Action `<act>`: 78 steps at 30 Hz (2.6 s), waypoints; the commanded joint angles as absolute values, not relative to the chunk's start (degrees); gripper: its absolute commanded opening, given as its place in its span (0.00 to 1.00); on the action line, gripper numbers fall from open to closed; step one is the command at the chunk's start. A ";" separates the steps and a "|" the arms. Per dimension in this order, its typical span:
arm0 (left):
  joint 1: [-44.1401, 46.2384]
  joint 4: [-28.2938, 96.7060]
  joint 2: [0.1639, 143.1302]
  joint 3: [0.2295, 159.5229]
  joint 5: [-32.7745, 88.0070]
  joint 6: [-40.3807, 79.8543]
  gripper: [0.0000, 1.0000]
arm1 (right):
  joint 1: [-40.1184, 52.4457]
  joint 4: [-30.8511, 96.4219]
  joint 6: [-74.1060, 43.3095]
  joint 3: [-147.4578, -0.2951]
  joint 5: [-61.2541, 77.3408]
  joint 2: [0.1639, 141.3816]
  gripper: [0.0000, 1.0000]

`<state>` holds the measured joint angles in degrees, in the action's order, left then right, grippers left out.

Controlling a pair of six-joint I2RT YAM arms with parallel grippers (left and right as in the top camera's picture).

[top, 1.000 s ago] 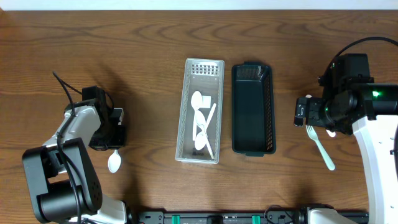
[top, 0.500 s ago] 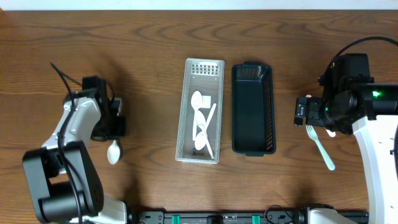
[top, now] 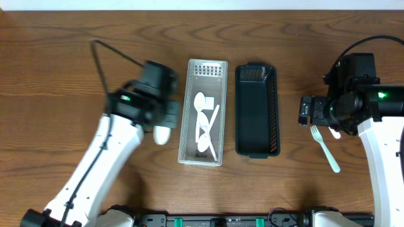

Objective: Pack container

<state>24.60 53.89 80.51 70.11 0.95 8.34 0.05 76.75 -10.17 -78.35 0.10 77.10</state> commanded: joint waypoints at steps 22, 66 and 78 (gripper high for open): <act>37.32 40.77 98.15 70.52 0.40 21.06 0.30 | -0.40 76.23 -9.10 -78.98 0.14 76.88 0.99; -5.78 64.07 66.50 75.99 -7.66 20.71 0.98 | -10.92 83.46 -11.88 -78.96 -7.11 65.39 0.99; -5.78 64.29 68.01 75.96 -7.68 20.73 0.98 | -10.92 75.68 0.12 -73.60 -13.08 67.94 0.99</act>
<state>-5.48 64.10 67.68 76.01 -7.86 19.90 -10.39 76.60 -8.78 -76.58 -11.05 66.46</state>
